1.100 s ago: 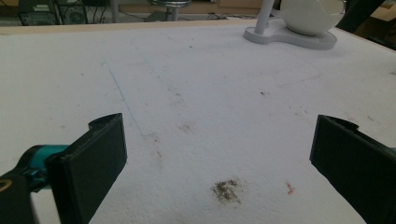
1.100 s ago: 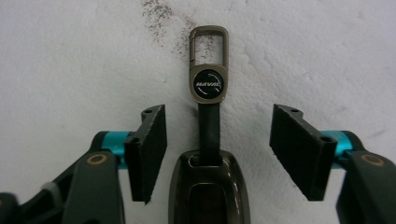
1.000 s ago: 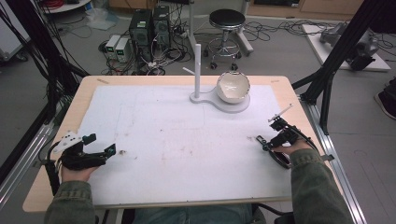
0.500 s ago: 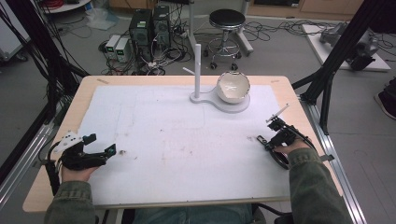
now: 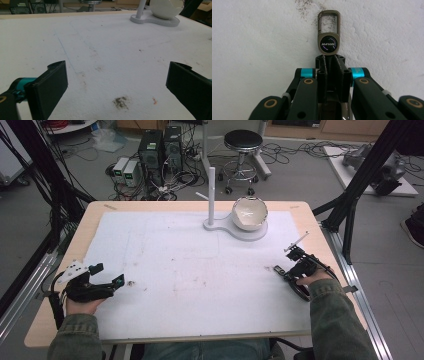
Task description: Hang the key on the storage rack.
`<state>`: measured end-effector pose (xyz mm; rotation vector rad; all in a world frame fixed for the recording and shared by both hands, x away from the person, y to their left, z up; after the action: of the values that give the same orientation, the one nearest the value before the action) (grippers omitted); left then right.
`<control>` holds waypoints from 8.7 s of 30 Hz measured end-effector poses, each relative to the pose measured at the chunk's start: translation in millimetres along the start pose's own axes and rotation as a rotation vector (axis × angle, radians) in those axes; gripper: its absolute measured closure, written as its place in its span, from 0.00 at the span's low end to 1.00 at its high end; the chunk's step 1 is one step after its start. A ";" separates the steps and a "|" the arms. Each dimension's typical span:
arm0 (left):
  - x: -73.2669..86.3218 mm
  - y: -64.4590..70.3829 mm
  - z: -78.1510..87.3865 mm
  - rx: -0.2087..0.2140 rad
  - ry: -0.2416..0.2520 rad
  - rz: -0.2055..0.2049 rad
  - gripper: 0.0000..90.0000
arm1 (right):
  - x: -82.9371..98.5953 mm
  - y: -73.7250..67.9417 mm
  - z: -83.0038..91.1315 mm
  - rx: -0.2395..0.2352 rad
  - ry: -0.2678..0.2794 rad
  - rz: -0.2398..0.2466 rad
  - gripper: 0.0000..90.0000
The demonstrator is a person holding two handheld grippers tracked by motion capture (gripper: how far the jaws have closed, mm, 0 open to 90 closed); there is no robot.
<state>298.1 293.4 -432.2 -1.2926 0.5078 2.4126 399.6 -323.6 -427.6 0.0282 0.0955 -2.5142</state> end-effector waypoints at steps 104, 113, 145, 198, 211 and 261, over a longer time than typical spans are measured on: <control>-1.7 -1.3 -1.2 0.024 0.027 0.006 0.05 | -187.2 -99.2 140.0 -0.144 0.303 0.189 0.91; -1.8 -2.0 -1.9 0.027 0.022 0.006 0.05 | -200.8 -96.5 137.0 -0.145 0.301 0.170 0.90; -1.8 -4.0 -3.2 0.028 0.016 0.005 0.05 | -235.3 -93.6 155.3 -0.047 0.378 0.114 0.89; -2.2 -1.6 -3.7 0.024 0.006 -0.007 0.05 | -145.6 -88.8 117.1 0.099 0.480 -0.017 0.01; -2.9 -0.8 -4.1 0.027 0.009 -0.009 0.05 | -104.2 -82.9 105.2 0.076 0.527 -0.042 0.01; -1.0 1.3 -5.0 0.033 -0.030 -0.017 0.05 | 18.6 -43.0 36.6 -0.013 0.823 -0.147 0.01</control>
<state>301.6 289.8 -433.8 -1.2405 0.5239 2.3954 359.4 -302.5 -389.1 1.0770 0.4548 -2.4795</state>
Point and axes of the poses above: each handheld gripper's, and its own axes: z roughly backward along the jaws, x roughly out of its underside, y roughly to its right, the point moved 2 cm from there along -z, roughly forward along the jaws, and after that the axes turned 12 degrees about -y, right-handed, at the moved point
